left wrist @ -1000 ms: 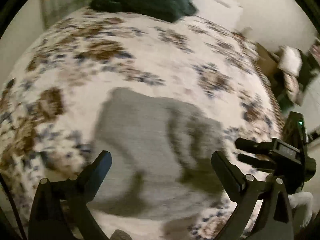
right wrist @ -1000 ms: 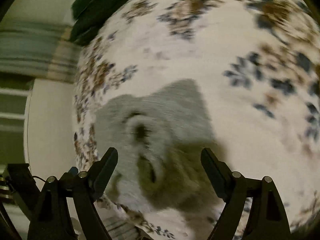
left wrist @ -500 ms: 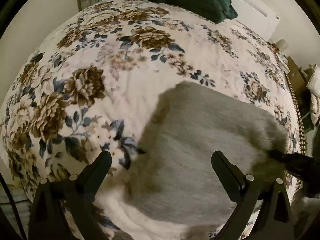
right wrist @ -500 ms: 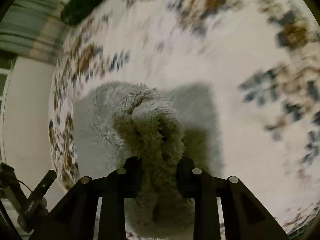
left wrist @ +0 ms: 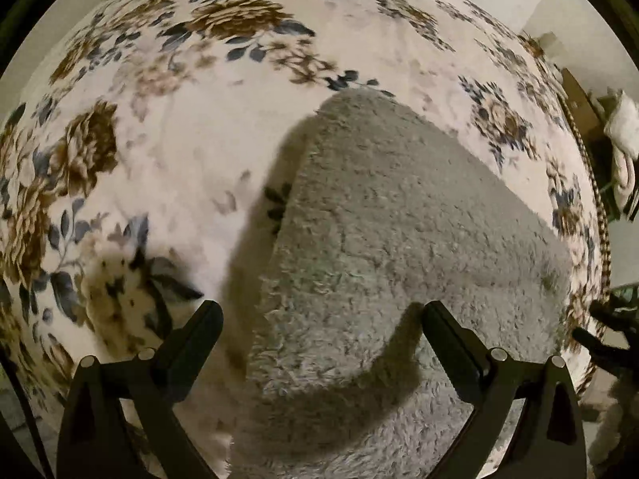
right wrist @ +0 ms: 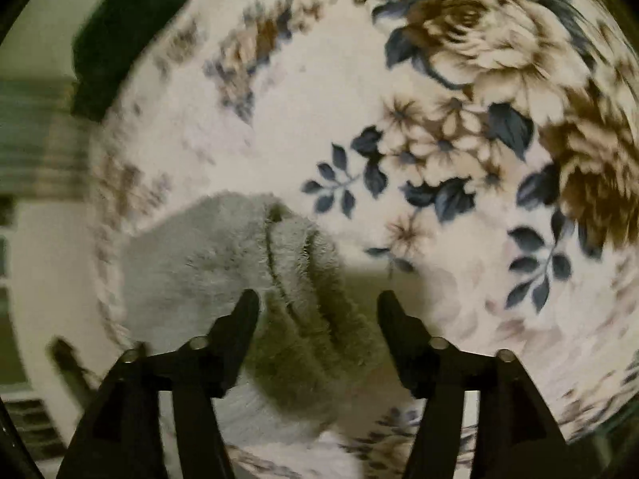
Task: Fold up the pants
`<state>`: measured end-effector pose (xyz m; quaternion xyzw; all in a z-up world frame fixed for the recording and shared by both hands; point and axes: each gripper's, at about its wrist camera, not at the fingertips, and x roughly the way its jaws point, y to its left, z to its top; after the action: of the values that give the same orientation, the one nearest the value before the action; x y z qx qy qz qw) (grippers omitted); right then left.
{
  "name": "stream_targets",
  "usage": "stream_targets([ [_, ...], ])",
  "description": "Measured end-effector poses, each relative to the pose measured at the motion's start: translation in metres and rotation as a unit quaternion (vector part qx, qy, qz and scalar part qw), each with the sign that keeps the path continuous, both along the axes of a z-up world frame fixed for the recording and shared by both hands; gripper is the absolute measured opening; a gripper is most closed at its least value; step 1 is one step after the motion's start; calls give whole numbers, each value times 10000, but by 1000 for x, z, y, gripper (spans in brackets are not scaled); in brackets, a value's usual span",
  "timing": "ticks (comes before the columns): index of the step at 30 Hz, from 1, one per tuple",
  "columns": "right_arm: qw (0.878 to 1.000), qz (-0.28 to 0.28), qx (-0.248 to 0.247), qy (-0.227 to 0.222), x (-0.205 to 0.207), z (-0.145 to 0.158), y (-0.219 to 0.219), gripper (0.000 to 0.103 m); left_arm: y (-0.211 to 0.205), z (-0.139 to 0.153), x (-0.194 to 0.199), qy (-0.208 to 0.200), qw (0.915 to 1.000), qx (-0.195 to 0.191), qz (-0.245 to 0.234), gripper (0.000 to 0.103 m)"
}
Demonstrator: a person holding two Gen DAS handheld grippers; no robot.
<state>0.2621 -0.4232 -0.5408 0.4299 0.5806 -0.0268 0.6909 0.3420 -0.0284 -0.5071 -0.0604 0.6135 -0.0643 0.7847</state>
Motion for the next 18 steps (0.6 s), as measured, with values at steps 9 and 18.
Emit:
stream_targets([
  [9,9901,154,1169,764,-35,-65,54,15,-9,-12,-9,130,9991,270,-294,102],
  [18,9958,451,578,543,-7,-26,39,61,-24,9,-11,36,9977,247,-637,102],
])
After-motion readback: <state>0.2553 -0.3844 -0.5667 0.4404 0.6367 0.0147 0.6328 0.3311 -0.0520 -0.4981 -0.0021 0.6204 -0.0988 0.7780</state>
